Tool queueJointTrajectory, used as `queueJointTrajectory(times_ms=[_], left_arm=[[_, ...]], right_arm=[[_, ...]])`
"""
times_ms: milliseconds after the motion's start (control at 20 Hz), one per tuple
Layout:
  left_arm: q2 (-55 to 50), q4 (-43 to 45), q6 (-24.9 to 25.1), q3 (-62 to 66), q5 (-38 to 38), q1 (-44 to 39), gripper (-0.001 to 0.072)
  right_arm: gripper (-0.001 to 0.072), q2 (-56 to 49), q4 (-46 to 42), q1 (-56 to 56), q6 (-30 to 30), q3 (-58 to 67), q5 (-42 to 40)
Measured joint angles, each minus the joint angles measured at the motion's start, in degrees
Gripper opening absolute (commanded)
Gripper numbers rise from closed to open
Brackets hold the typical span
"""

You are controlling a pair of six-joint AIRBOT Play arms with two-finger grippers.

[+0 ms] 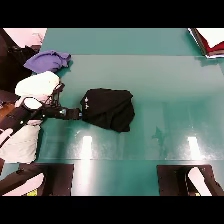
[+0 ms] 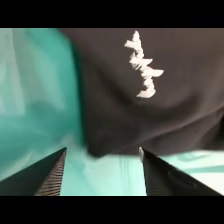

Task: Fold the shirts.

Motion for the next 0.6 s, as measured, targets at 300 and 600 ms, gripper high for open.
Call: queueJointTrajectory(times_ms=[300,600], left_arm=[[-4.6,-3.5,1.0,-0.5,4.8,-4.4,0.0026],[-4.6,-1.9,0.0,12.0,-3.1,-5.2,0.0025]], right_arm=[[0.0018,-0.2,-1.2,0.3,0.0,0.0,1.8],[0.0161,-1.2,-11.5,12.7,0.2,-6.0,7.2]])
